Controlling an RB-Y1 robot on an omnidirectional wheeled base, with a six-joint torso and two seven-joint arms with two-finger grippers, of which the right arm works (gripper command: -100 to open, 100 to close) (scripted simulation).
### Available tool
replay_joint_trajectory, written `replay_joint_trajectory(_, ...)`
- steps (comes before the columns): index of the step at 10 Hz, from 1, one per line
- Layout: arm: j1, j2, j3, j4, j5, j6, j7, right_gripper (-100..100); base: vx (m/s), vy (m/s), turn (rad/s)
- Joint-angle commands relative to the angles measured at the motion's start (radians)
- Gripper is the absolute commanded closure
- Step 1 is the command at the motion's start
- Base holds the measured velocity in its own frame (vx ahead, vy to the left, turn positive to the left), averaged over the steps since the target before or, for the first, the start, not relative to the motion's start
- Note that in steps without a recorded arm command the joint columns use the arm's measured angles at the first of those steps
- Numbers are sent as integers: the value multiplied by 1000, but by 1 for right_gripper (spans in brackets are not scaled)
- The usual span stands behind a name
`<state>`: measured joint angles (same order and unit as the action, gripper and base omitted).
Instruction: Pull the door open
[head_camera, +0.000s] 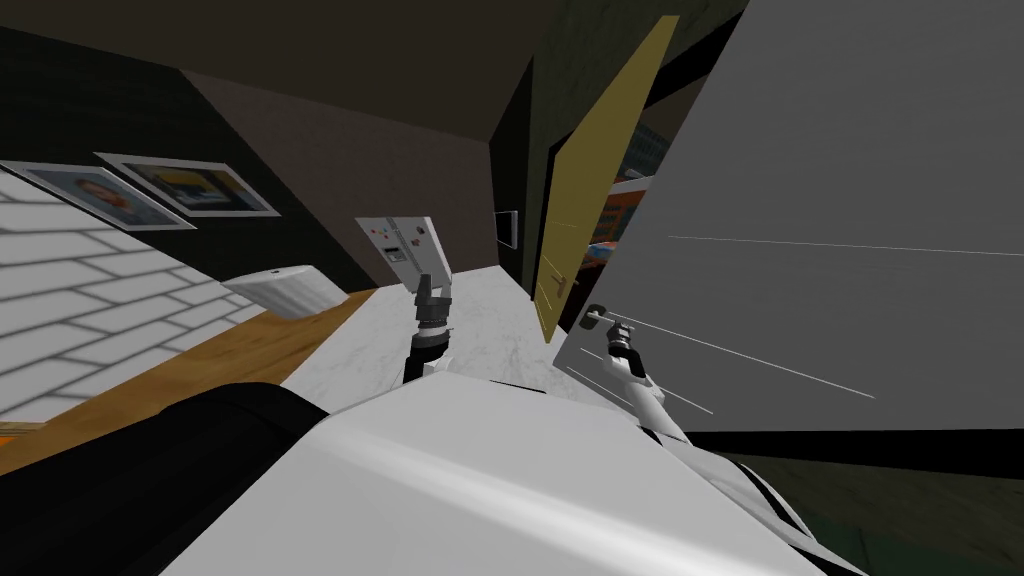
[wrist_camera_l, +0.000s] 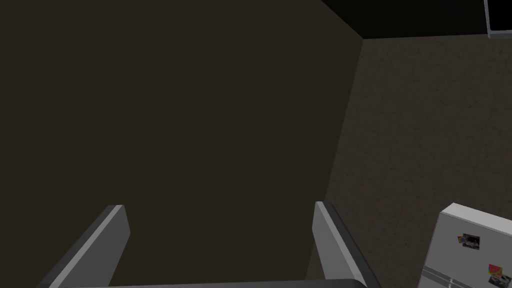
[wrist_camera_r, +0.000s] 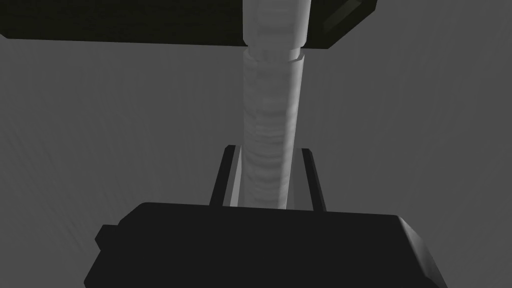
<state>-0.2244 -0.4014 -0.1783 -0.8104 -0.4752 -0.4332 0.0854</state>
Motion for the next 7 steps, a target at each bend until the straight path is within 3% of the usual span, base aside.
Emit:
replay_joint_trajectory(1,0,0,0,0,0,0,0,100,-113,-29,16)
replay_joint_trajectory(7,16,-18,75,-28,20,-3,-66,100,-216,-43,126)
